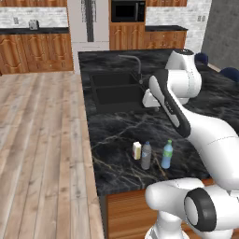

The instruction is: Pick the bottled water, boxed drink, bottled water from the counter and place them in the open cabinet.

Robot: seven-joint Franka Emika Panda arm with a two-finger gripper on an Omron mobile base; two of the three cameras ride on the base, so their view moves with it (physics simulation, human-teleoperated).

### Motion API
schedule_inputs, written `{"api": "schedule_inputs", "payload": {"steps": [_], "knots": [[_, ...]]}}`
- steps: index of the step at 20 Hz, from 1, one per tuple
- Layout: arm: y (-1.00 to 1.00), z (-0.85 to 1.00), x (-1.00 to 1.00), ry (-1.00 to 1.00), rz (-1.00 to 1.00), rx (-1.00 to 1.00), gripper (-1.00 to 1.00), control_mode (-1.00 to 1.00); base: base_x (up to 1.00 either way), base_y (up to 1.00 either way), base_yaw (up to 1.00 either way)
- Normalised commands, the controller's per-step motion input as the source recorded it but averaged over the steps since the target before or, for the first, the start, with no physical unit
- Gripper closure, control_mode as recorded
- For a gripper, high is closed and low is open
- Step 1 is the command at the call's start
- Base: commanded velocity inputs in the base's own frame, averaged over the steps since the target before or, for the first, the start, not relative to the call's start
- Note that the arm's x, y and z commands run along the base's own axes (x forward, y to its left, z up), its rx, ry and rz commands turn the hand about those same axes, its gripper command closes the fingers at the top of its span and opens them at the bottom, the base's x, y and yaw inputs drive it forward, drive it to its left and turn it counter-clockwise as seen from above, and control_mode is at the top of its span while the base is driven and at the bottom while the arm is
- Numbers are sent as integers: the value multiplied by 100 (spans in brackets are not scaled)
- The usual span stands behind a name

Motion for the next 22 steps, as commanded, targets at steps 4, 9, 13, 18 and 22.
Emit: {"api": "schedule_inputs", "payload": {"steps": [4,9,13,18,22], "knots": [[-17,-24,-23,-4,0,0,-100,-100,0,0,0],[-77,-20,-42,-10,3,0,-100,-100,0,0,0],[-49,-2,-40,-13,7,1,-100,-100,0,0,0],[-34,-4,-9,-16,11,14,-100,-100,0,0,0],[-4,0,10,-21,21,18,-100,-100,0,0,0]]}}
